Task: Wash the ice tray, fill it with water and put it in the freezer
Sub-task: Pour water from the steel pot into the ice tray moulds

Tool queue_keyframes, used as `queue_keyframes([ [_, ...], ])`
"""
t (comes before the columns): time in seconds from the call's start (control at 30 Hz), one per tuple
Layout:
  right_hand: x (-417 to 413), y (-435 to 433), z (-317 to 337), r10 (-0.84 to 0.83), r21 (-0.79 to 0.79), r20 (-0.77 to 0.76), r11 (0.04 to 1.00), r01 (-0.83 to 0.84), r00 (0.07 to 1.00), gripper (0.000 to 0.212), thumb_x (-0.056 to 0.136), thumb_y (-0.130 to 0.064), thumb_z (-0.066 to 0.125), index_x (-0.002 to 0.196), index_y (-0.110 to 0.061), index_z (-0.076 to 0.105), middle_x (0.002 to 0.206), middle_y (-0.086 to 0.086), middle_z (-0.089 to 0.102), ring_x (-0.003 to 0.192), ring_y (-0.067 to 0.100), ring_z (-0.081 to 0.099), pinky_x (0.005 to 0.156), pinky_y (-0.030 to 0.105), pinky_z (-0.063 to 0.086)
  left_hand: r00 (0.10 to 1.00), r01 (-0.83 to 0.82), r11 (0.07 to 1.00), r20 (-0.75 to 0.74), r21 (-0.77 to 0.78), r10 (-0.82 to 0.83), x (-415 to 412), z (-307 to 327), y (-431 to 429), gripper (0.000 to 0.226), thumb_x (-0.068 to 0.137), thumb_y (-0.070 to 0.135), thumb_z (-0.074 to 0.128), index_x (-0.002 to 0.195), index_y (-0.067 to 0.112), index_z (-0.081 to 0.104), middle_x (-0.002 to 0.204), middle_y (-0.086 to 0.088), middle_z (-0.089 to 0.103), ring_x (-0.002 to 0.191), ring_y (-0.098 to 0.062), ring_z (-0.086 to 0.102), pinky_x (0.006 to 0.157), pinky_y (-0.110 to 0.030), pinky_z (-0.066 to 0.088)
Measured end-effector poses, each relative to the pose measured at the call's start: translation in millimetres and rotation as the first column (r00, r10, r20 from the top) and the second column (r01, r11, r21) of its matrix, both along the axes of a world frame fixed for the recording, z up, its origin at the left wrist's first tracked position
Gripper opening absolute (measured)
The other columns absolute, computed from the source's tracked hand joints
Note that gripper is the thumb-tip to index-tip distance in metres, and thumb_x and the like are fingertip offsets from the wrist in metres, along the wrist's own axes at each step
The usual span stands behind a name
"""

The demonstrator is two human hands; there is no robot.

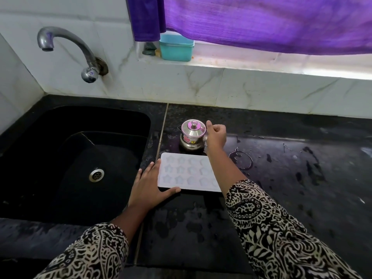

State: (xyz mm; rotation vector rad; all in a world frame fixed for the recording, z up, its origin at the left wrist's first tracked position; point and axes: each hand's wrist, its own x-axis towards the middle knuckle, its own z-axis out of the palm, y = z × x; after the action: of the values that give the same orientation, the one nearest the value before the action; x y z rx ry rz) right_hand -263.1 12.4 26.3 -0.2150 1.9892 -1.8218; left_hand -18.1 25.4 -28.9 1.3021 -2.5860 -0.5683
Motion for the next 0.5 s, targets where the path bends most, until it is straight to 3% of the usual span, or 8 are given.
queue_keyframes([
  [0.1, 0.3, 13.6, 8.2, -0.044, -0.021, -0.075, 0.999, 0.043, 0.996, 0.018, 0.090, -0.030, 0.060, 0.091, -0.018, 0.047, 0.090, 0.000, 0.056, 0.080, 0.015, 0.054, 0.076, 0.031, 0.046, 1.000, 0.003, 1.000, -0.013, 0.009, -0.003, 0.5, -1.0, -0.3, 0.123, 0.060, 0.095, 0.034, 0.156, 0.023, 0.011, 0.160, 0.006, 0.027, 0.149, -0.009, 0.014, 0.122, -0.038, 0.004],
  [0.17, 3.1, 30.4, 13.5, -0.017, -0.028, -0.128, 1.000, 0.013, 0.992, 0.016, 0.088, -0.026, 0.062, 0.092, -0.018, 0.049, 0.088, -0.004, 0.055, 0.080, 0.013, 0.054, 0.078, 0.031, 0.046, 1.000, 0.006, 1.000, -0.015, 0.010, -0.006, 1.2, -0.6, -0.3, 0.124, 0.058, 0.097, 0.031, 0.156, 0.023, 0.011, 0.160, 0.005, 0.027, 0.149, -0.009, 0.015, 0.122, -0.038, 0.005],
  [0.3, 9.7, 76.0, 18.3, 0.052, -0.019, -0.216, 0.998, -0.058, 0.975, 0.013, 0.088, -0.015, 0.061, 0.091, -0.020, 0.049, 0.088, -0.007, 0.053, 0.075, 0.006, 0.051, 0.070, 0.027, 0.045, 1.000, 0.006, 1.000, -0.017, 0.009, -0.006, 2.0, 1.6, 1.5, 0.126, 0.056, 0.098, 0.028, 0.156, 0.023, 0.012, 0.159, 0.004, 0.028, 0.149, -0.010, 0.015, 0.122, -0.039, 0.006],
  [0.4, 7.9, 109.3, 12.8, 0.062, -0.003, -0.265, 0.998, -0.065, 0.962, 0.015, 0.085, -0.010, 0.060, 0.088, -0.020, 0.050, 0.084, -0.006, 0.053, 0.074, 0.009, 0.052, 0.066, 0.024, 0.044, 1.000, 0.010, 1.000, -0.027, 0.016, -0.009, 2.2, 3.3, 2.7, 0.128, 0.055, 0.099, 0.027, 0.156, 0.022, 0.014, 0.160, 0.004, 0.028, 0.149, -0.011, 0.016, 0.122, -0.039, 0.006],
  [0.5, 5.2, 143.0, 0.8, 0.074, 0.060, -0.257, 0.996, -0.060, 0.964, 0.019, 0.083, -0.011, 0.062, 0.080, -0.025, 0.049, 0.084, 0.002, 0.058, 0.078, 0.020, 0.057, 0.075, 0.038, 0.049, 0.999, 0.009, 1.000, -0.038, 0.028, -0.008, 3.6, 5.0, 3.2, 0.133, 0.051, 0.103, 0.021, 0.155, 0.021, 0.017, 0.159, 0.002, 0.029, 0.149, -0.013, 0.017, 0.122, -0.040, 0.007],
])
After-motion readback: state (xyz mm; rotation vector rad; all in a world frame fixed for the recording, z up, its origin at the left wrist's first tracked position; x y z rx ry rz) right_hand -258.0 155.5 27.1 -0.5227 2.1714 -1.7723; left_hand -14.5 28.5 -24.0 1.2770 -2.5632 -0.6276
